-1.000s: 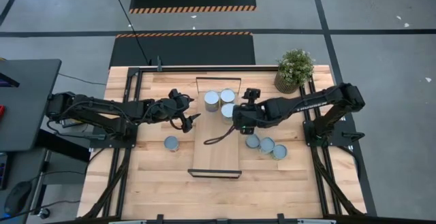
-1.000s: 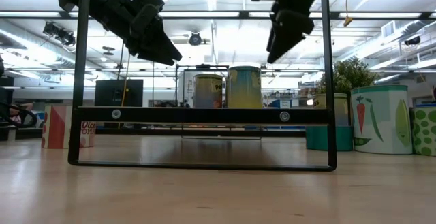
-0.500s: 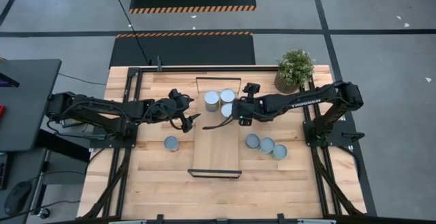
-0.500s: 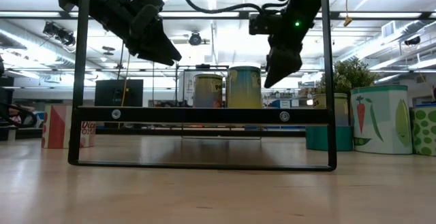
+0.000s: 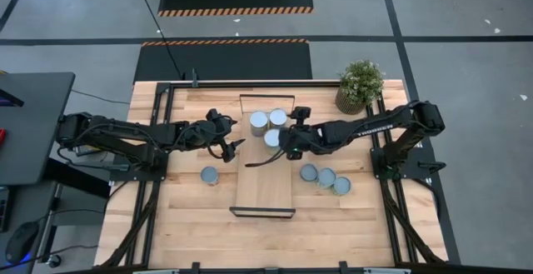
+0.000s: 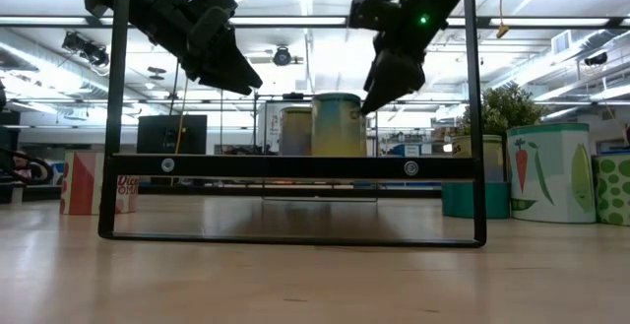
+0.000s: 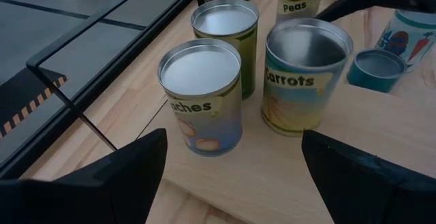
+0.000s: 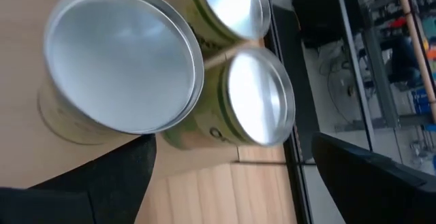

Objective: Pick and place cans onto a shelf
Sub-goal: Put the canned carrots on the shelf

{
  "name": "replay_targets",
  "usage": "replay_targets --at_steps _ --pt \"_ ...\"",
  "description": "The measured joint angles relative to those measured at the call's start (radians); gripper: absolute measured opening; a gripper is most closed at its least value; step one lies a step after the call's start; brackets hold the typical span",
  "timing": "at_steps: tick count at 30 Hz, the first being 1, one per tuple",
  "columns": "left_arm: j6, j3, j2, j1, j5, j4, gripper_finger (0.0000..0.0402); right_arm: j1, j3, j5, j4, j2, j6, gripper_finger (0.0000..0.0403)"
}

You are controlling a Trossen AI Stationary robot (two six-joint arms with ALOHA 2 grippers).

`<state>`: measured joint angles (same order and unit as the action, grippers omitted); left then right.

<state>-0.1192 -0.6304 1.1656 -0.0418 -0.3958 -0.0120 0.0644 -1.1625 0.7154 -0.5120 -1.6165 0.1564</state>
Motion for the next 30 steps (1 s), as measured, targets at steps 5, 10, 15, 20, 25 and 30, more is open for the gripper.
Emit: replay_targets --at_steps 5,10,15,20,25,30 --pt "-0.001 0.000 0.000 0.000 0.000 0.000 0.0345 0.014 0.000 -0.001 0.053 0.000 0.033 0.0399" --pt "-0.004 0.000 0.000 0.000 0.000 0.000 0.0345 0.015 0.000 -0.001 0.052 -0.001 0.024 0.0399" --pt "0.000 0.000 0.000 0.000 0.000 0.000 0.0345 0.015 0.000 -0.004 0.014 -0.002 0.014 0.0399" --pt "0.000 0.000 0.000 0.000 0.000 -0.002 0.0345 0.015 0.000 -0.056 0.036 -0.002 0.013 0.0399" --pt "-0.005 0.000 0.000 0.000 0.000 -0.002 0.0345 0.015 0.000 -0.056 0.097 -0.002 0.040 0.0399" --pt "-0.006 0.000 0.000 0.000 0.000 -0.002 0.0345 0.012 0.000 -0.065 0.146 -0.002 0.086 0.0399"
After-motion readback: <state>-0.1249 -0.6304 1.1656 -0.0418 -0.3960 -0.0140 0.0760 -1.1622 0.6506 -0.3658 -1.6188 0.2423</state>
